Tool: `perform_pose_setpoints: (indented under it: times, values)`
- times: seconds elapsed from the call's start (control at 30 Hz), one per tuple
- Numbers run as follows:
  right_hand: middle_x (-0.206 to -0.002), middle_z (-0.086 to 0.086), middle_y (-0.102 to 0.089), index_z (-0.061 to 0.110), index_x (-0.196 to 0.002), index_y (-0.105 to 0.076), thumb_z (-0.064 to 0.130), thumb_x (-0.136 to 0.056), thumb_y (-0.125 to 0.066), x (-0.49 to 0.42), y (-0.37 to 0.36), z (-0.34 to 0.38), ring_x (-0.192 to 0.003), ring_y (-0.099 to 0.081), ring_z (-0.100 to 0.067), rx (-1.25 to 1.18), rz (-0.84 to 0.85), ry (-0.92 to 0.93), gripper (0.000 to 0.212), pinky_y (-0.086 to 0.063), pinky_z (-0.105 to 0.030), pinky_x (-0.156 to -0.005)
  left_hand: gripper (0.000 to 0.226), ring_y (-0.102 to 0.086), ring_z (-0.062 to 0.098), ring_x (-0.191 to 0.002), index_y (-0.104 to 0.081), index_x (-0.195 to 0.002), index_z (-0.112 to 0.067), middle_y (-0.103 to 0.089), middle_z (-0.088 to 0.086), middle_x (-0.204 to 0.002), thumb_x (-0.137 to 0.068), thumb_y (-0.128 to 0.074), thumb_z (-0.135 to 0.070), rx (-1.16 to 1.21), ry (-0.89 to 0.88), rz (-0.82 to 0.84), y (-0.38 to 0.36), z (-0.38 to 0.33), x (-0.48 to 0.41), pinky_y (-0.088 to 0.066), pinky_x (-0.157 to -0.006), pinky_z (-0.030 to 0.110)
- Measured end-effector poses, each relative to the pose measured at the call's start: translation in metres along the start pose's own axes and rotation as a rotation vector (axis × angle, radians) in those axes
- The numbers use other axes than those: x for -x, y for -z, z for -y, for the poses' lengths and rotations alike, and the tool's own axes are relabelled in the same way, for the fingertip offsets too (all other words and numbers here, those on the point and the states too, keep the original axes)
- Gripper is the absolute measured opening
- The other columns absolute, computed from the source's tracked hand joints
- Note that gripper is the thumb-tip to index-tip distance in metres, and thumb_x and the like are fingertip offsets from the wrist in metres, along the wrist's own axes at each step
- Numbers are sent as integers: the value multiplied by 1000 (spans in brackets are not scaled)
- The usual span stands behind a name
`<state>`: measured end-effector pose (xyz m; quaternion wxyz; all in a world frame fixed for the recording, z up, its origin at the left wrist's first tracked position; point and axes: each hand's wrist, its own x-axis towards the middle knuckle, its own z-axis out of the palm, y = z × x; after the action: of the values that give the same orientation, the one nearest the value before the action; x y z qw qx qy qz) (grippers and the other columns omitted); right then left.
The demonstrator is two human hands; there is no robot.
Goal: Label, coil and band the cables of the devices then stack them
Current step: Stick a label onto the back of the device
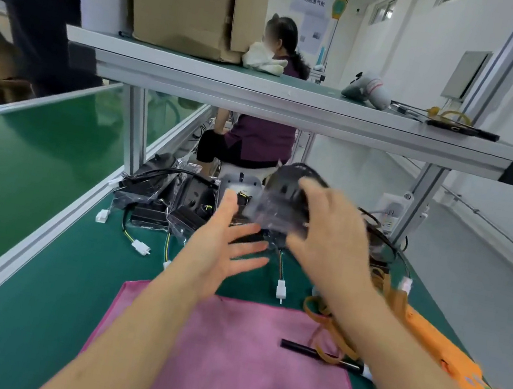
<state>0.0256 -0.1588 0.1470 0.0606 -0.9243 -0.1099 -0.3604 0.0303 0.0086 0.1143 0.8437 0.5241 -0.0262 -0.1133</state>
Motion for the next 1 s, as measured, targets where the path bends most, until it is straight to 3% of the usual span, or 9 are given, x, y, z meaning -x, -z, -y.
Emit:
perform_pose_setpoints:
  times: [0.07, 0.23, 0.37, 0.5, 0.6, 0.73, 0.8, 0.9, 1.0]
  values:
    - [-110, -9, -58, 16, -133, -48, 23, -69, -73, 32, -4, 24, -102, -55, -30, -22, 104, 7, 69, -43, -51, -95, 59, -70, 29, -102, -78, -94, -27, -73, 10, -110, -73, -48, -73, -25, 47, 31, 1, -5, 10, -59, -77, 44]
    - [-98, -6, -63, 18, -125, -49, 24, -48, -86, 97, -3, 63, -95, -63, -26, -87, -7, 32, 85, -46, -61, -94, 25, -67, 28, -86, -59, -111, -19, -68, 15, -107, -88, -60, -27, -80, 119, -20, 26, 22, 40, -54, -80, 48]
    - [-86, -7, -68, 26, -115, -49, 26, -47, -85, 146, -3, 80, -93, -55, -17, -160, -153, 80, 77, -43, -54, -98, 57, -69, 25, -100, -56, -128, -22, -71, 11, -116, -74, -75, -21, -54, 137, -4, 55, 53, 85, -56, -82, 45]
    - [-73, -2, -68, 32, -103, -54, 30, -85, -48, 179, -1, 103, -76, -70, -14, -237, -244, 43, 19, -53, -48, -85, 77, -68, 24, -108, -52, -135, -27, -71, 5, -117, -63, -79, -21, -98, 178, -52, 84, 81, 118, -47, -98, 43]
    - [-67, 3, -66, 35, -98, -54, 37, -92, -36, 189, 0, 112, -70, -70, -10, -233, -164, 6, 19, -56, -43, -83, 83, -66, 16, -111, -48, -140, -23, -69, -1, -123, -66, -84, -18, -168, 221, -53, 93, 89, 128, -43, -101, 40]
    - [-67, 7, -66, 39, -79, -76, 39, -85, -43, 194, -2, 112, -70, -69, -6, -198, -100, -37, 34, -58, -50, -76, 76, -52, 11, -129, -46, -140, -27, -58, -11, -137, -71, -78, -35, -461, 209, 70, 93, 72, 130, -32, -114, 36]
    - [-75, 11, -70, 41, -80, -76, 43, -88, -38, 195, 0, 110, -79, -70, -3, -200, -28, -16, 39, -59, -47, -75, 52, -46, 6, -133, -47, -135, -34, -53, -18, -138, -88, -69, -32, -692, 140, 5, 99, 67, 126, -31, -112, 25]
    - [-100, 15, -71, 40, -101, -73, 48, -97, -30, 194, 7, 83, -100, -66, -2, -287, 45, 7, 44, -57, -32, -84, 45, -45, 4, -124, -48, -129, -43, -48, -17, -133, -88, -60, -54, -1170, 89, -89, 105, 59, 125, -32, -102, 18]
    - [-117, 11, -64, 27, -117, -64, 47, -91, -51, 175, 7, 15, -114, -53, -5, -364, 103, -183, 35, -41, -25, -99, 18, -55, -8, -96, -65, -105, -39, -64, -21, -111, -88, -67, -34, -1122, 85, -109, 103, 55, 119, -34, -75, 5]
